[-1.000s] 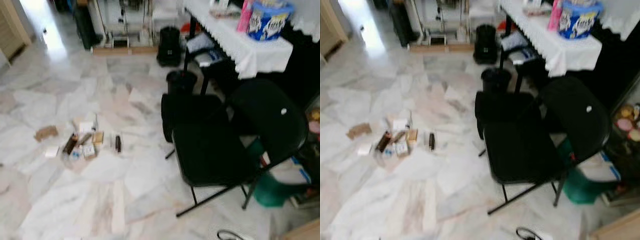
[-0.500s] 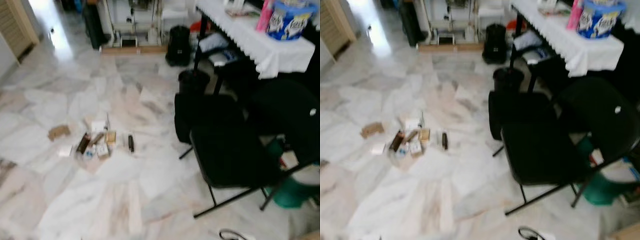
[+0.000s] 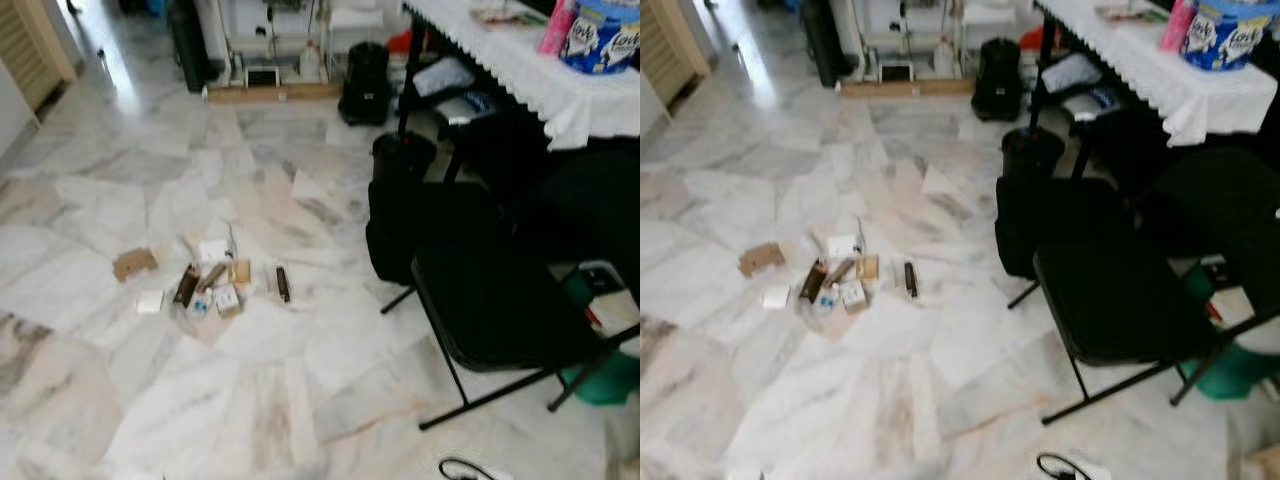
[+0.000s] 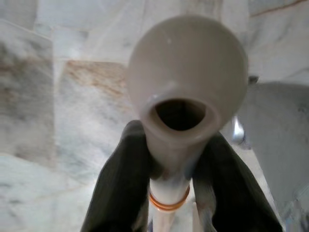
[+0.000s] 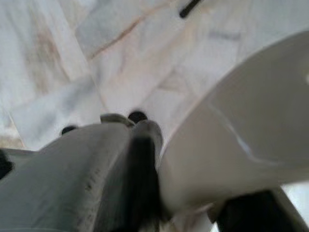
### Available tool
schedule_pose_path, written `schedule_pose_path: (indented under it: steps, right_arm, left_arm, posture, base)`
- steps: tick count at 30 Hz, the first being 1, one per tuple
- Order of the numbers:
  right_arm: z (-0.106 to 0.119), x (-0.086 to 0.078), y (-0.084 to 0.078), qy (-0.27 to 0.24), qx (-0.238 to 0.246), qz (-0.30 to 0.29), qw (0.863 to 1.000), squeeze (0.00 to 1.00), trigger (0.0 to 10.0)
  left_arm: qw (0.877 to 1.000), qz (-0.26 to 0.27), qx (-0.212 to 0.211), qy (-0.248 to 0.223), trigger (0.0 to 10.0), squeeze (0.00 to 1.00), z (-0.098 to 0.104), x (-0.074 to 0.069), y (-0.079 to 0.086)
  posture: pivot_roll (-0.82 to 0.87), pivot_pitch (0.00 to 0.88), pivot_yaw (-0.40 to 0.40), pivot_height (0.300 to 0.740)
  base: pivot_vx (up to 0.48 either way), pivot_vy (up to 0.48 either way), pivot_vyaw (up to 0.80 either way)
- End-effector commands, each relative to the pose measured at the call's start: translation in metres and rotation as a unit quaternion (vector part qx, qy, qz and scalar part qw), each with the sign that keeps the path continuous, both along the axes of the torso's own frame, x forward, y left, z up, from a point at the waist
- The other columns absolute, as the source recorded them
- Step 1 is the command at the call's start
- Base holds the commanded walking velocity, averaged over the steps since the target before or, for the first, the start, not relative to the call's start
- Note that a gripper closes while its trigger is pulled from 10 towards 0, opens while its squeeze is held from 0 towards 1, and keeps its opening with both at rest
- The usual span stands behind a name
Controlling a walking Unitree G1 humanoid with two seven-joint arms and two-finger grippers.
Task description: Sweep floor
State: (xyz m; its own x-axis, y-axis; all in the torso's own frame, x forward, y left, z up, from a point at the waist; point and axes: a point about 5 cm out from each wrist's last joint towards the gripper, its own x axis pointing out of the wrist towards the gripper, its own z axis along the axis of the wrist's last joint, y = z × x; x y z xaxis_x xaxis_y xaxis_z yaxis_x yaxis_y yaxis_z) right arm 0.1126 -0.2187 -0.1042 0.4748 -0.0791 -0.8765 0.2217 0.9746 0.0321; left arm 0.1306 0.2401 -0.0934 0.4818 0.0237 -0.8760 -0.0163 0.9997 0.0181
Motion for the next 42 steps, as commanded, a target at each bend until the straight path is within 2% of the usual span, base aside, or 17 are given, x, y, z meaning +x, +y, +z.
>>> schedule_pose_path:
  steps: [1,23,42]
  right_arm:
    - [-0.0021,-0.0010,0.0097,0.000,0.022,-0.007,1.000,0.00,10.0]
    - [-0.0019,-0.0009,0.0117,-0.010,0.030,-0.010,0.999,0.00,10.0]
    - [-0.0015,-0.0003,0.0106,-0.011,0.030,-0.008,0.999,0.00,10.0]
  left_arm:
    - [1.000,0.003,0.015,0.010,10.0,0.00,0.0004,-0.0057,0.0094]
    - [1.000,0.001,0.016,0.010,10.0,0.00,0.0003,-0.0068,0.0099]
    - [1.000,0.008,0.014,0.008,10.0,0.00,0.0002,-0.0057,0.0087]
  posture:
    - [-0.08,0.065,0.033,0.740]
    - [-0.07,0.043,0.035,0.740]
    - [-0.07,0.062,0.028,0.740]
  base:
    - [0.000,0.409,0.00]
    - [0.000,0.412,0.00]
    - [0.000,0.412,0.00]
